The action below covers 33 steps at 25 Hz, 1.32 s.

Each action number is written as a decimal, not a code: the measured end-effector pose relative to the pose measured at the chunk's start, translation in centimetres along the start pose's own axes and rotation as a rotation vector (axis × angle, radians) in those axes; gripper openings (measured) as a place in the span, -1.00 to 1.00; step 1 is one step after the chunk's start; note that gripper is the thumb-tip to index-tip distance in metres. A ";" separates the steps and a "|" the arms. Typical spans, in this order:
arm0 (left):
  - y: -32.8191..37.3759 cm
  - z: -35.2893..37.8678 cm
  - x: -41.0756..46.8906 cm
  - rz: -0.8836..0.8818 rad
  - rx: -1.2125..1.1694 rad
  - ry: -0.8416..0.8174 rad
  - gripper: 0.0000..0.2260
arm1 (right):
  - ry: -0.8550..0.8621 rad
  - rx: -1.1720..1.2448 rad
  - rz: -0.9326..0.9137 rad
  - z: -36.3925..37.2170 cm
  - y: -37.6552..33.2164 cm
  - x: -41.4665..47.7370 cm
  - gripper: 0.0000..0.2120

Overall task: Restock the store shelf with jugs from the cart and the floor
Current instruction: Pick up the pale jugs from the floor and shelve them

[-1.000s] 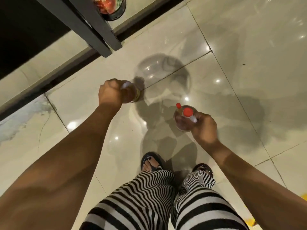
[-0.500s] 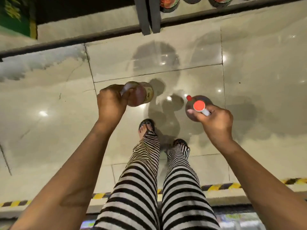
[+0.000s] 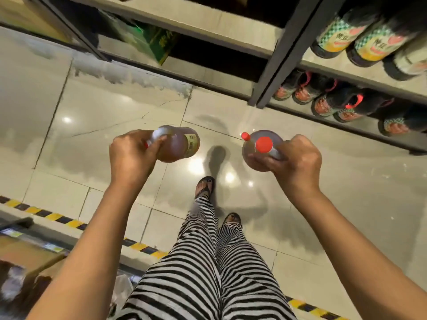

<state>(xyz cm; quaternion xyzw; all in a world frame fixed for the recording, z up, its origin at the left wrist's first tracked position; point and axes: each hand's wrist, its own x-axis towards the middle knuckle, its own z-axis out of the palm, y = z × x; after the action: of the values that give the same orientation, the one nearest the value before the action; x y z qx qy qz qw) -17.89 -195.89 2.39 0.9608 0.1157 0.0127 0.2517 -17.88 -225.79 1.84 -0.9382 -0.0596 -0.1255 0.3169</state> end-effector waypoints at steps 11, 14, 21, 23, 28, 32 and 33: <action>-10.5 -16.7 -4.8 -0.207 0.037 0.172 -0.73 | -0.267 0.127 -0.038 4.2 -18.5 8.1 -0.27; -15.0 -20.2 -5.4 -0.288 0.071 0.175 -0.76 | -0.339 0.083 -0.099 7.0 -24.1 10.1 -0.16; -23.4 -27.2 -4.3 -0.413 0.110 0.247 -0.77 | -0.545 0.273 -0.030 14.7 -36.6 14.3 -0.36; -26.0 -29.1 -3.6 -0.471 0.104 0.265 -0.75 | -0.605 0.279 -0.088 17.6 -40.3 15.9 -0.42; -32.1 -34.2 -0.1 -0.638 0.116 0.323 -0.74 | -0.763 0.231 -0.280 26.3 -49.8 21.5 -0.29; -36.8 -37.6 4.0 -0.747 0.140 0.369 -0.66 | -0.854 0.188 -0.711 34.2 -58.6 26.4 -0.36; -37.4 -38.3 4.9 -0.774 0.151 0.381 -0.61 | -0.837 0.191 -0.798 35.7 -60.3 27.3 -0.38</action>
<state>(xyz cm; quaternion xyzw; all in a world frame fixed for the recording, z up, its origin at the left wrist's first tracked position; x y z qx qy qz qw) -24.40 -144.68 17.47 0.8427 0.5124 0.0859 0.1412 3.86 -155.37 16.90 -0.7801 -0.5396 0.1522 0.2777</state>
